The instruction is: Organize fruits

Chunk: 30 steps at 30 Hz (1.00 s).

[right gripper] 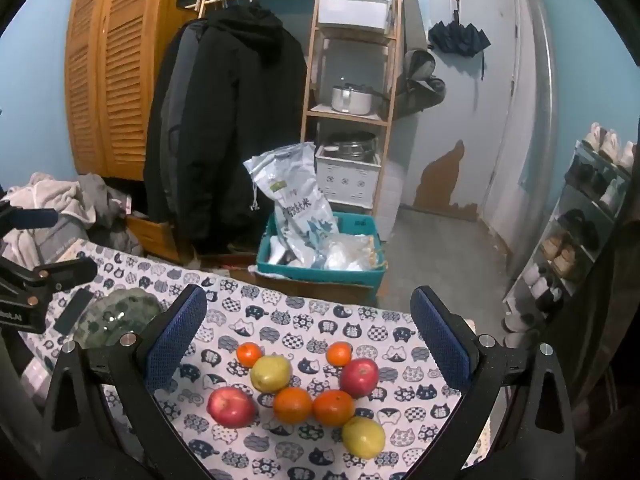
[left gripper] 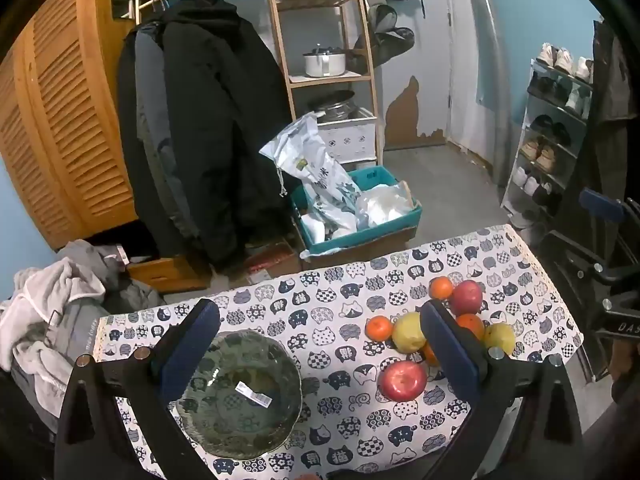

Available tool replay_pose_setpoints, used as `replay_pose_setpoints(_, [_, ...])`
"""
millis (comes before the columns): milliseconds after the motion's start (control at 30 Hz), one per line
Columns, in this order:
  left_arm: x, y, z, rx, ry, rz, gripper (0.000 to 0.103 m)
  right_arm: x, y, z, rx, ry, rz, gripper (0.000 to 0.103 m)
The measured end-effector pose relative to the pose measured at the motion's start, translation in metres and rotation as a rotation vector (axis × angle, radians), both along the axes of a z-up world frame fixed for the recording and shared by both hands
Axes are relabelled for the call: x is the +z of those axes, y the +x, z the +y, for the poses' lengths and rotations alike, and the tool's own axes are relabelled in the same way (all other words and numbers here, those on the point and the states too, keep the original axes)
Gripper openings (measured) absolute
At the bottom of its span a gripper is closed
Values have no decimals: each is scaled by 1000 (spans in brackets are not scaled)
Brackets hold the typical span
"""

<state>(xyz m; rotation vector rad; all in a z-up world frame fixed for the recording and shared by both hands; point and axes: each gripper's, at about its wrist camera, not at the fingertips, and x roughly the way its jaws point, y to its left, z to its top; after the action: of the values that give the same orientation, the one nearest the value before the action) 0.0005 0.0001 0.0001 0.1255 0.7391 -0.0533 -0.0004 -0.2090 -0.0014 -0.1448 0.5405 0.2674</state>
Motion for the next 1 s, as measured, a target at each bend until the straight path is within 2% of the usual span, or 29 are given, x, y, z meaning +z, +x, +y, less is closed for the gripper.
replay_pose_setpoints(200, [2,-7,6,-19,-40,-23,102,1,0,-2,-1,-2,-7,100])
replay_pose_setpoints(333, [0,-9,1,-20,-15,-41,101,1,-1,-2,-3,-2,-9,100])
replay_pose_setpoints(733, [-1,-2,-1,-45,-57,-14,101,1,0,0,-2,0,-8,100])
replay_pose_setpoints(1000, [-4,-1,0,-33,-49,-2,101,1,0,-2,2,-1,-4,100])
